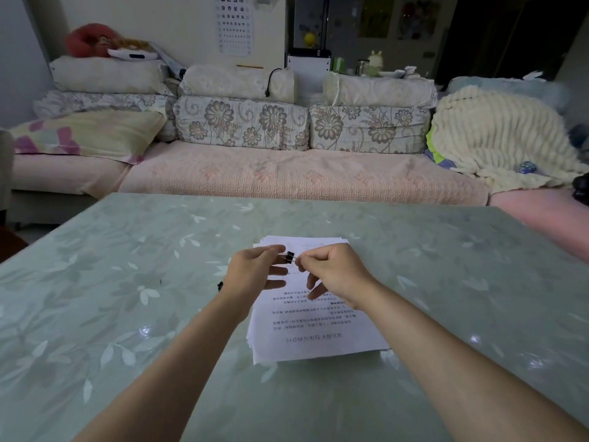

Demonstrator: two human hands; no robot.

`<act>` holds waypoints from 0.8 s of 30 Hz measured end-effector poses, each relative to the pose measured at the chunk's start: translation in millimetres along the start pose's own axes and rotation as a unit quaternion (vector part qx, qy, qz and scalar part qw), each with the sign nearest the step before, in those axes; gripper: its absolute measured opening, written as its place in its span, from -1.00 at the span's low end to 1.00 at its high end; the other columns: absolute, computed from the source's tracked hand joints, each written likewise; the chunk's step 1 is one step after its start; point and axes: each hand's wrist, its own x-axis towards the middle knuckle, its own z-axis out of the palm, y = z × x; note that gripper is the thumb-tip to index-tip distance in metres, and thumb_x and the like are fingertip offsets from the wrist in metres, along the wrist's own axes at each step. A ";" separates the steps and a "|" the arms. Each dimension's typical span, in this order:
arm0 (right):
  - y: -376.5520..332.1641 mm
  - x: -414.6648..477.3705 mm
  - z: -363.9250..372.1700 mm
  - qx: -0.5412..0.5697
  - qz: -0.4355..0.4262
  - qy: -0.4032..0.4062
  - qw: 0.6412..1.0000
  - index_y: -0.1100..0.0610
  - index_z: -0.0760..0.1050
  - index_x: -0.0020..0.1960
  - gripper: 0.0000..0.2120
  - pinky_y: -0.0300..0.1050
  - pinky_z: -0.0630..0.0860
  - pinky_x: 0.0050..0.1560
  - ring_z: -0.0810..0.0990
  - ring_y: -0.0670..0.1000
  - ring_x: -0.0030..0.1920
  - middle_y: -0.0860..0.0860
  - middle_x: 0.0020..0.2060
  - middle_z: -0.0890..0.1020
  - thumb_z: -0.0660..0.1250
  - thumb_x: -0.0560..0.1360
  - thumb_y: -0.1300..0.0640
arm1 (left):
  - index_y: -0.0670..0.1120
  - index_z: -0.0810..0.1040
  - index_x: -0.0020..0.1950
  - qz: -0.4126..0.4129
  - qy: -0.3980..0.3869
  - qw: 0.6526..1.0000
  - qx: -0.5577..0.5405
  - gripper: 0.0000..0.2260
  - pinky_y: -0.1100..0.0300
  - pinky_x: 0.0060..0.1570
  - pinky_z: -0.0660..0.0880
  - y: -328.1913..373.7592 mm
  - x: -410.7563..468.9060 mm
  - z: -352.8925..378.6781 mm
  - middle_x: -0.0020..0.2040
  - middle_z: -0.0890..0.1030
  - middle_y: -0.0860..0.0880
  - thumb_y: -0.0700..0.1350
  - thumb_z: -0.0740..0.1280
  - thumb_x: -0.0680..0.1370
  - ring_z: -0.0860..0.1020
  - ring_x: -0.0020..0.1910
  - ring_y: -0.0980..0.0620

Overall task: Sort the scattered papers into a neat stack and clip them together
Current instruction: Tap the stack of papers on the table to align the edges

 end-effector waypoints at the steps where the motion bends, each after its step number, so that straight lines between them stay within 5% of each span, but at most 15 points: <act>1: 0.0 -0.7 -0.1 -0.006 -0.003 -0.002 1.000 0.25 0.69 -0.09 -0.83 -0.02 0.64 -0.32 0.58 -0.01 -0.39 0.22 -0.06 0.67 0.32 0.56 0.25 | -0.16 0.65 0.09 -0.002 -0.014 1.000 0.006 -0.80 0.09 -0.18 0.63 1.8 -0.4 -2.0 -0.09 0.71 -0.08 -0.10 0.28 0.61 0.67 -0.11 -0.05; 6: -5.0 -5.7 7.8 -0.041 -0.032 -0.017 0.998 0.17 0.72 -0.04 -0.80 -0.03 0.66 -0.32 0.60 -0.03 -0.37 0.13 -0.20 0.68 0.30 0.57 0.24 | -0.07 0.69 0.08 0.021 -0.105 0.985 0.135 -0.78 0.23 -0.16 0.60 -2.4 -6.0 -6.0 -0.06 0.70 0.02 0.02 0.36 0.56 0.64 -0.11 0.09; 11: -12.1 -4.9 19.9 -0.040 -0.044 -0.002 0.998 0.19 0.68 -0.06 -0.83 0.05 0.67 -0.33 0.61 0.01 -0.37 0.11 -0.13 0.64 0.32 0.58 0.19 | -0.06 0.65 0.14 0.074 -0.025 0.991 0.106 -0.83 0.28 -0.20 0.59 -1.3 -6.4 -10.0 -0.12 0.69 0.02 -0.13 0.36 0.57 0.62 -0.17 0.12; 15: -14.8 -0.2 35.6 -0.001 -0.035 0.008 0.999 0.07 0.56 0.15 -0.83 0.04 0.66 -0.33 0.65 0.06 -0.33 0.04 -0.03 0.63 0.37 0.56 0.15 | -0.15 0.66 -0.01 0.086 0.004 0.994 0.074 -0.92 0.17 -0.20 0.64 6.0 -4.2 -26.8 -0.19 0.71 -0.06 -0.21 0.43 0.51 0.69 -0.17 0.04; 21: -24.6 18.1 61.8 0.037 -0.009 -0.034 0.999 0.19 0.63 0.04 -0.83 0.04 0.67 -0.26 0.64 0.02 -0.30 0.07 -0.16 0.68 0.49 0.48 0.16 | -0.13 0.70 0.01 0.062 0.028 0.997 0.048 -0.88 0.25 -0.32 0.58 7.6 2.1 -58.0 -0.19 0.69 -0.09 -0.14 0.44 0.51 0.63 -0.24 0.05; 24: -17.2 45.2 77.4 -0.061 0.013 -0.022 0.998 0.14 0.60 0.02 -0.75 -0.07 0.61 -0.29 0.63 0.00 -0.26 0.00 -0.15 0.65 0.51 0.45 0.01 | -0.05 0.64 0.13 0.076 0.046 0.983 0.163 -0.82 0.14 -0.18 0.58 -6.7 16.8 -81.4 -0.08 0.66 -0.02 -0.08 0.30 0.59 0.61 -0.12 0.02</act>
